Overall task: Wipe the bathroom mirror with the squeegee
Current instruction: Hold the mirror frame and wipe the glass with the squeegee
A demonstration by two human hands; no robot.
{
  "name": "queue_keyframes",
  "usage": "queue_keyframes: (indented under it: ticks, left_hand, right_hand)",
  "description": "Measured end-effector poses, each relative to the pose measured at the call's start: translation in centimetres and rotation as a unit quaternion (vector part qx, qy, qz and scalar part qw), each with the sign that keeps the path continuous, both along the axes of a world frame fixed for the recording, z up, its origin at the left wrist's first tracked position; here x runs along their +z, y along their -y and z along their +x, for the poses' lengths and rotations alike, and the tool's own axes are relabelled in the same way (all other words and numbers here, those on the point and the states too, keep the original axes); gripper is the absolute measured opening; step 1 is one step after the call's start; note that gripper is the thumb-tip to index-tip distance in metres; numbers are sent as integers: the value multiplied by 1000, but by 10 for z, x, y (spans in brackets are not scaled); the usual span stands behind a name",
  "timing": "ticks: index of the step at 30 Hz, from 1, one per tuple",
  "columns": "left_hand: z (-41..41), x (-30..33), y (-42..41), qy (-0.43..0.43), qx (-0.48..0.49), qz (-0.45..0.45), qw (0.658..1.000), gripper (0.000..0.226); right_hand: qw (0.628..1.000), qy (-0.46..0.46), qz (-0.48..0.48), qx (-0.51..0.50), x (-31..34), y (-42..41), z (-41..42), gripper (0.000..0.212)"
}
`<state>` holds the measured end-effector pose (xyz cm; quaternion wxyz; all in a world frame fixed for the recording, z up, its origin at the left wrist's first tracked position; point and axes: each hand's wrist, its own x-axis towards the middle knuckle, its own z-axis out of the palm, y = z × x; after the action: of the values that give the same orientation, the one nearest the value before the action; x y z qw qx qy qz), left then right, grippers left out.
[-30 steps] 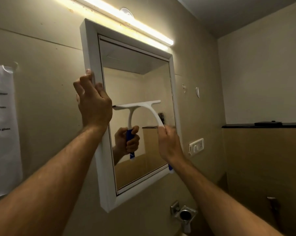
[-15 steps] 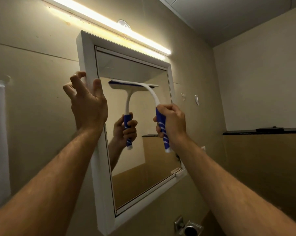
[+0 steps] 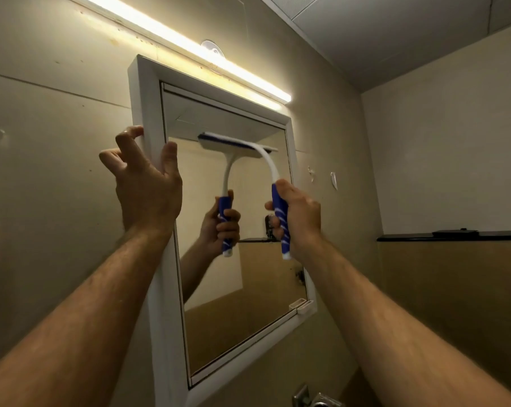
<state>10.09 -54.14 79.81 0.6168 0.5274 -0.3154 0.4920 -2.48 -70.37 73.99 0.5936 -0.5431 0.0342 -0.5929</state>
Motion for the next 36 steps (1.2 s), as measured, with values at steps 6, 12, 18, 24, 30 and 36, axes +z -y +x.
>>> queue_keyframes:
  ticks: [6, 12, 18, 24, 30, 36]
  left_hand:
    - [-2, 0, -1, -3, 7, 1, 1000, 62]
    - [-5, 2, -6, -22, -1, 45, 999, 71]
    - [-60, -48, 45, -203, -538, 161, 802, 43]
    - [-24, -35, 84, -288, -604, 67, 740, 45]
    - [21, 1, 27, -88, -124, 150, 977, 55]
    - [-12, -26, 33, -126, -249, 94, 956, 29]
  right_hand:
    - [999, 10, -7, -53, -5, 12, -7, 26]
    - [996, 19, -45, -76, 41, 8, 1, 33]
    - [999, 2, 4, -42, -8, 10, 8, 37]
    - [997, 15, -42, -68, 17, 15, -9, 27]
    - [996, -8, -59, -60, 31, 8, -7, 31]
    - [998, -39, -15, -35, -21, 21, -16, 31]
